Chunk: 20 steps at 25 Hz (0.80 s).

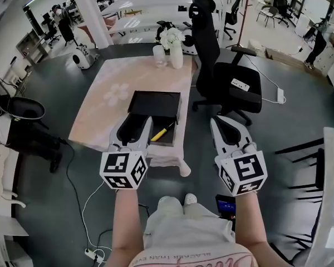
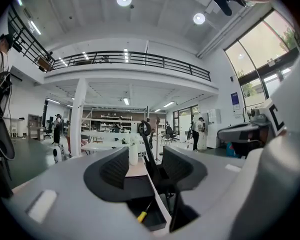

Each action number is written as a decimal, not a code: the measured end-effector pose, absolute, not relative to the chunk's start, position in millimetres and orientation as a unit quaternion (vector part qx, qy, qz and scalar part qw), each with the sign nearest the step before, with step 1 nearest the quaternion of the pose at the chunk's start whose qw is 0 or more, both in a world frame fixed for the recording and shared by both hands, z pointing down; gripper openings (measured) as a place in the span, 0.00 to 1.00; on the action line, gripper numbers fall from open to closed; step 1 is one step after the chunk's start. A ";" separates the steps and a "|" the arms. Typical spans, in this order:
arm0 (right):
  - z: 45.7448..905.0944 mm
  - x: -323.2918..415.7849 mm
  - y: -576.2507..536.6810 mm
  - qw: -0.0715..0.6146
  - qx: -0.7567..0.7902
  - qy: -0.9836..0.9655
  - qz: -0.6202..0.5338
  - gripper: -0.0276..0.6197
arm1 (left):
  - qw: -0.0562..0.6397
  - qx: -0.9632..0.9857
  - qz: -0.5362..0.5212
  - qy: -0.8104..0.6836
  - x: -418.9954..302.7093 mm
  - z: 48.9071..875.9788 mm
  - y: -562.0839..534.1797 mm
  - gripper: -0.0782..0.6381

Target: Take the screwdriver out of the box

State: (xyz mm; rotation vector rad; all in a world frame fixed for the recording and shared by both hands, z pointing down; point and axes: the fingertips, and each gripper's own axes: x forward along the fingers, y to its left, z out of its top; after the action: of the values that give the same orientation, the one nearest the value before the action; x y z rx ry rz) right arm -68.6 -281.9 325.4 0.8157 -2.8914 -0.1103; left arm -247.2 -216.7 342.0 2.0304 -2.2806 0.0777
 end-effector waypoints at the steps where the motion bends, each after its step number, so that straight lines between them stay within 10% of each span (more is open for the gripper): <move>1: 327.3 -67.8 -282.9 0.071 0.276 -0.958 -0.036 0.05 | 0.048 0.669 0.028 -0.741 -247.4 345.3 -220.0 0.39; 20: 404.5 -91.8 -305.8 0.161 0.374 -0.913 0.023 0.05 | 0.235 0.748 0.172 -0.596 -275.2 487.5 -271.2 0.39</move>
State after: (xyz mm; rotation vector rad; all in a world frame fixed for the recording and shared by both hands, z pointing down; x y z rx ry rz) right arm -91.8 -305.8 404.5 1.0670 -2.6065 0.0646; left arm -275.2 -271.2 487.5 2.0537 -1.6359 0.4722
